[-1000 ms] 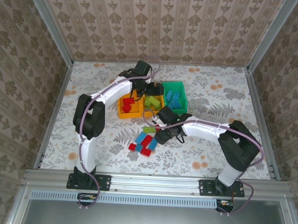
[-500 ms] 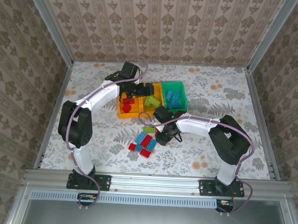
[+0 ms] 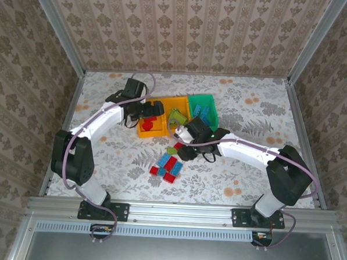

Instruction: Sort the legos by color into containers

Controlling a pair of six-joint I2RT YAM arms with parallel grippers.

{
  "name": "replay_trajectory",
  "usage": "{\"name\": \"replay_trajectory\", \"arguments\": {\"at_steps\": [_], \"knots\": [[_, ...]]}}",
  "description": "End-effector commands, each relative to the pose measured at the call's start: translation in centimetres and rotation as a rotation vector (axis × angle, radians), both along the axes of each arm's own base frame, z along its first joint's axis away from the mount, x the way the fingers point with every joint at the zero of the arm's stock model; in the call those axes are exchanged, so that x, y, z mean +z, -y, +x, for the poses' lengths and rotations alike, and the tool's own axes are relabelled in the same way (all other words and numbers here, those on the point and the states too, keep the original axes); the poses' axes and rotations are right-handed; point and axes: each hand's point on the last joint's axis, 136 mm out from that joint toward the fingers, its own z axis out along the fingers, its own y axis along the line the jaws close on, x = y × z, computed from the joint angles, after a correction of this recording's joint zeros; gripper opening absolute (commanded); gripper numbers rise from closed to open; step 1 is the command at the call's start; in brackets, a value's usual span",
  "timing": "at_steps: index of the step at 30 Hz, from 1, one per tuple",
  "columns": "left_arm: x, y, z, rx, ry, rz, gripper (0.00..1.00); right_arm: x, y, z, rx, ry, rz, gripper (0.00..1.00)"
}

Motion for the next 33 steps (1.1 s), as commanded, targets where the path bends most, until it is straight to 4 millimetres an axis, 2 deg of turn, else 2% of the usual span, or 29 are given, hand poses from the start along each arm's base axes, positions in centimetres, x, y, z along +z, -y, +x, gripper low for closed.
{"name": "replay_trajectory", "arguments": {"at_steps": [1, 5, 8, 12, 18, 21, 24, 27, 29, 30, 33], "knots": [[-0.1, -2.2, -0.5, 0.053, 0.014, 0.038, 0.94, 3.8, -4.4, 1.7, -0.013, -0.027, 0.253, 0.34], [-1.2, -4.8, -1.6, 0.122, -0.009, 0.062, 0.96, 5.2, -8.6, 3.7, -0.028, -0.120, 0.402, 0.33], [-1.6, -6.6, -2.5, 0.168, -0.016, 0.081, 0.97, 5.7, -10.9, 5.9, -0.071, -0.188, 0.475, 0.32], [-2.2, -8.7, -3.8, 0.223, -0.028, 0.108, 0.98, 5.6, -12.9, 8.9, -0.165, -0.279, 0.532, 0.31], [-3.5, -11.9, -6.8, 0.309, -0.064, 0.192, 0.99, 3.7, -12.9, 13.0, -0.366, -0.343, 0.497, 0.32], [-4.3, -12.9, -8.5, 0.350, -0.077, 0.211, 0.99, 3.2, -12.8, 14.0, -0.419, -0.345, 0.496, 0.32], [-5.0, -13.0, -9.8, 0.366, -0.087, 0.190, 0.99, 2.7, -12.7, 14.5, -0.449, -0.345, 0.477, 0.36], [-5.4, -12.7, -10.7, 0.358, -0.092, 0.169, 0.99, 2.3, -12.8, 14.9, -0.464, -0.351, 0.459, 0.43], [-5.5, -12.8, -11.2, 0.349, -0.092, 0.203, 0.99, 2.2, -12.9, 15.2, -0.464, -0.344, 0.462, 0.53], [-5.6, -12.8, -11.3, 0.342, -0.092, 0.221, 0.99, 2.2, -12.9, 15.3, -0.465, -0.341, 0.464, 0.55], [-5.5, -12.1, -11.7, 0.298, -0.091, 0.254, 1.00, 2.9, -13.0, 15.3, -0.458, -0.327, 0.484, 0.67]]}}
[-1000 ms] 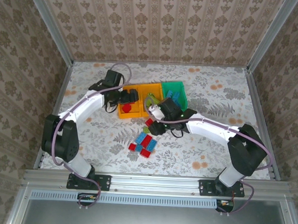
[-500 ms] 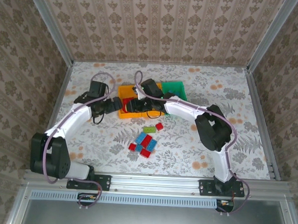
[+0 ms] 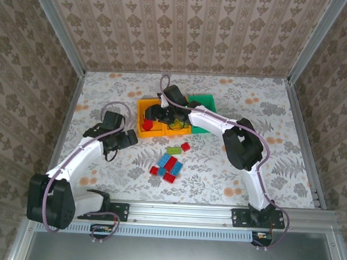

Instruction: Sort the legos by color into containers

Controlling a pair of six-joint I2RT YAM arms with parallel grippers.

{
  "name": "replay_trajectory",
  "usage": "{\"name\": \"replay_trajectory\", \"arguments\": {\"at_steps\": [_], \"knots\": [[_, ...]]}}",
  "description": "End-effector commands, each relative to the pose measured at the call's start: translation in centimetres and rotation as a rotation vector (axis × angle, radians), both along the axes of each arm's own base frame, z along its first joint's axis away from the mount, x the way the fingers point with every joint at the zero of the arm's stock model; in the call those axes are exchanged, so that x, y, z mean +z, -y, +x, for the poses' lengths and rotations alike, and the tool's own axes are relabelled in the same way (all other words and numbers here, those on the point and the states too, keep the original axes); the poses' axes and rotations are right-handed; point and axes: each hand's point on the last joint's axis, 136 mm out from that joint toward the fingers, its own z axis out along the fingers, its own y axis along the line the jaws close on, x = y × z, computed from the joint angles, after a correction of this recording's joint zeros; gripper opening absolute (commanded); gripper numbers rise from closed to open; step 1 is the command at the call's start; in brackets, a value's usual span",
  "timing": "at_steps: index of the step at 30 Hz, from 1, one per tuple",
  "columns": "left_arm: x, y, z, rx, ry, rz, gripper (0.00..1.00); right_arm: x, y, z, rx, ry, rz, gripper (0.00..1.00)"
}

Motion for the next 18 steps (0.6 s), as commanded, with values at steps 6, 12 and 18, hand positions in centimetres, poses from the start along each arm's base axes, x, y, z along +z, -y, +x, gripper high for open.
{"name": "replay_trajectory", "arguments": {"at_steps": [6, 12, 18], "knots": [[-0.8, 1.5, -1.0, -0.036, -0.019, 0.034, 1.00, 2.7, 0.2, -1.2, 0.007, 0.036, 0.033, 0.78], [-1.3, 2.5, -1.0, -0.055, -0.021, 0.024, 1.00, 1.8, 5.4, -4.5, -0.102, 0.040, -0.149, 0.77], [-1.3, 3.4, -0.9, -0.132, 0.005, 0.014, 1.00, -2.8, 13.5, -8.4, -0.414, -0.142, -0.248, 0.74]]}}
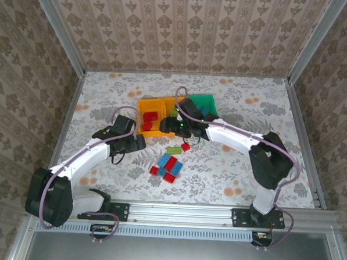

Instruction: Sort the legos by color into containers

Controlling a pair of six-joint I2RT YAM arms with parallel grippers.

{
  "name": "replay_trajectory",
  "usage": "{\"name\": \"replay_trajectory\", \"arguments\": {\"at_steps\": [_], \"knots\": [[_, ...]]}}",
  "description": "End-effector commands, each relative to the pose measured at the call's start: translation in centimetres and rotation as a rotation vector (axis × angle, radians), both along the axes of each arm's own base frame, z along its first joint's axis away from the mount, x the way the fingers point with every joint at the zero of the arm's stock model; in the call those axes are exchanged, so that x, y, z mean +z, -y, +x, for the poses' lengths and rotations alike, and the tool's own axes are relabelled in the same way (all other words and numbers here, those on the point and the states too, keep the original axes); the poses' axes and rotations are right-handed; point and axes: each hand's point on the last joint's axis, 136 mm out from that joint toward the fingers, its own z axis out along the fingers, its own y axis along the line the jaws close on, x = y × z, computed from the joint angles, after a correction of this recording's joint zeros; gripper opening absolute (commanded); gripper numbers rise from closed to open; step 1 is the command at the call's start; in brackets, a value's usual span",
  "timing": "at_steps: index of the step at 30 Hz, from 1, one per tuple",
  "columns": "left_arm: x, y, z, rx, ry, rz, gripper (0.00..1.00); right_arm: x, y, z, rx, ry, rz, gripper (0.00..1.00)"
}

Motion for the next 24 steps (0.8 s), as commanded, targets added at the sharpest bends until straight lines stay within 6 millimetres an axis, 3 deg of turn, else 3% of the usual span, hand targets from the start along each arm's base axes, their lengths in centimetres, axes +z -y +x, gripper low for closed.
{"name": "replay_trajectory", "arguments": {"at_steps": [1, 4, 8, 15, 24], "knots": [[-0.1, 0.5, 0.1, -0.051, 0.016, 0.002, 1.00, -3.2, 4.5, -1.7, -0.222, -0.104, -0.069, 0.74], [0.0, 1.0, 0.4, -0.075, 0.028, -0.007, 1.00, -5.2, 6.0, -3.0, -0.291, -0.175, -0.104, 0.74], [-0.1, 1.4, 0.5, -0.084, 0.029, -0.021, 1.00, -6.6, 6.2, -3.1, -0.342, -0.225, -0.120, 0.75], [-0.4, 1.1, 0.3, -0.085, 0.029, -0.008, 1.00, -8.0, 7.0, -2.8, -0.465, -0.276, -0.130, 0.75], [-0.4, 0.7, 0.7, -0.097, 0.052, 0.017, 1.00, -9.9, 6.6, -2.7, -0.528, -0.358, -0.122, 0.75]]}}
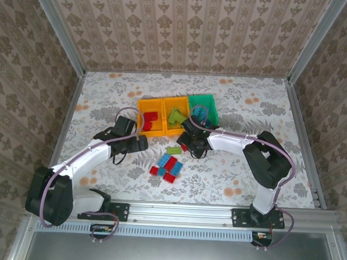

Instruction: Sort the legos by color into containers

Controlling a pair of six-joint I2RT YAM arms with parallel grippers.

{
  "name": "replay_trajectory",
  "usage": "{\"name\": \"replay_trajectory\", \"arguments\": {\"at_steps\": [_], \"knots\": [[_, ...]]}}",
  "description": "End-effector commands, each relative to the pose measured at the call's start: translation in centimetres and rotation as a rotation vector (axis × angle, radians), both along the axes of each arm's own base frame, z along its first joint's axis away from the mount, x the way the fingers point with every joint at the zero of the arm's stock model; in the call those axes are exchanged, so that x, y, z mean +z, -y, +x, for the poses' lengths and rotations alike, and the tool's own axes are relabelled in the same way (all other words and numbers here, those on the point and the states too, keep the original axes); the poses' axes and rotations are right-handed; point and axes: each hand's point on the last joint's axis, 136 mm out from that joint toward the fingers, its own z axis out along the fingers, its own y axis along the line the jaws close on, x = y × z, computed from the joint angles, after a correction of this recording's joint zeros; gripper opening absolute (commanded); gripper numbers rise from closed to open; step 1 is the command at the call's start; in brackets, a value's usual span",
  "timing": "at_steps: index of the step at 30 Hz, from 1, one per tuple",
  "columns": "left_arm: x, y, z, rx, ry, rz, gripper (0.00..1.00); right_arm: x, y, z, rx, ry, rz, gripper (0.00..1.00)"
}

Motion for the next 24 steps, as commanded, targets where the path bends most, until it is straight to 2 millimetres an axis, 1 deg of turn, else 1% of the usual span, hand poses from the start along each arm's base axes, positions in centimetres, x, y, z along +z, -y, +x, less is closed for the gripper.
{"name": "replay_trajectory", "arguments": {"at_steps": [1, 4, 9, 14, 18, 21, 22, 24], "knots": [[-0.1, -0.3, 0.2, -0.020, 0.020, 0.025, 1.00, -0.8, 0.3, 0.3, -0.060, -0.037, -0.019, 0.75], [0.0, -0.3, 0.5, -0.026, 0.025, 0.025, 1.00, -1.2, 0.6, 0.2, -0.067, -0.050, -0.035, 0.74], [0.2, -0.4, 0.9, -0.027, 0.031, 0.023, 1.00, -2.4, 1.3, -0.3, -0.063, -0.094, -0.056, 0.64], [0.0, -0.6, 0.9, -0.020, 0.026, 0.016, 1.00, -3.0, 2.7, -0.7, -0.023, -0.121, -0.110, 0.51], [0.0, -0.9, 0.8, -0.014, 0.026, 0.015, 1.00, -3.0, 4.3, -1.0, 0.008, -0.128, -0.171, 0.40], [0.0, -1.1, 0.7, -0.004, 0.026, 0.014, 1.00, -2.4, 5.6, -1.1, 0.026, -0.113, -0.224, 0.34], [-0.1, -1.2, 0.7, 0.001, 0.025, 0.013, 1.00, -2.0, 5.7, -0.9, 0.033, -0.093, -0.234, 0.32], [-0.1, -1.3, 0.7, 0.006, 0.027, 0.010, 1.00, -1.5, 6.6, -1.3, 0.052, -0.091, -0.277, 0.29]]}}
